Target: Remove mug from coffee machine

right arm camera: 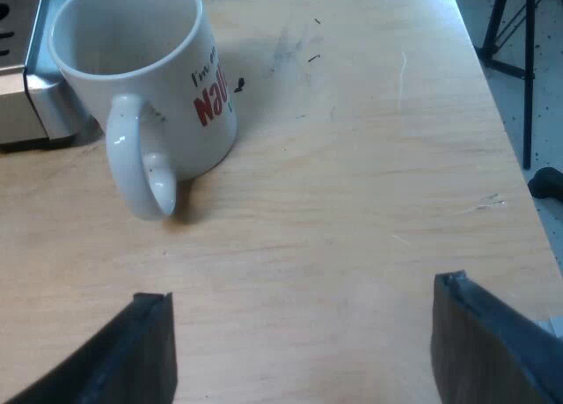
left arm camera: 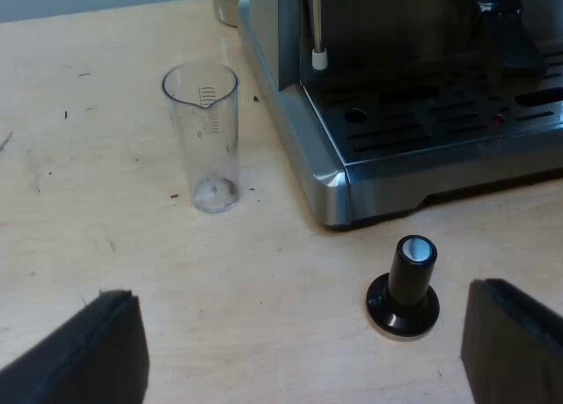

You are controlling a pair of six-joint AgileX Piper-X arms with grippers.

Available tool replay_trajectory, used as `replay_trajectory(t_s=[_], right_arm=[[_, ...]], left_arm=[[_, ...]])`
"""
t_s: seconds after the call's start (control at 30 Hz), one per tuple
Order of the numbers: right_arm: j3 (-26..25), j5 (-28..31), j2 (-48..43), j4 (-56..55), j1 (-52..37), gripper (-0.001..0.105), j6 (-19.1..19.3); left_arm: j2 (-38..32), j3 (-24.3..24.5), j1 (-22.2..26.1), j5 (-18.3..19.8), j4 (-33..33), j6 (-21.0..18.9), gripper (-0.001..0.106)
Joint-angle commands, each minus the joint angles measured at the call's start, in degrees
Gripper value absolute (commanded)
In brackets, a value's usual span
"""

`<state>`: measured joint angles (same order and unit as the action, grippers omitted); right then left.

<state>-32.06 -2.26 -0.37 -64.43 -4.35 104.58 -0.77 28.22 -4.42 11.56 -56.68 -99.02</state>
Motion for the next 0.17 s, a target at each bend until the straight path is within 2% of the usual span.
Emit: replay_trajectory(t_s=[0.03, 0.17], right_arm=[[-0.4, -0.6, -2.7, -0.1, 0.0, 0.063, 0.1], [-0.4, -0.6, -2.7, -0.1, 0.0, 0.063, 0.1]], left_arm=[[-2.1, 0.1, 0.0, 0.3, 0.7, 0.2, 0.077], [-2.3, 0.1, 0.0, 0.3, 0.7, 0.2, 0.077]])
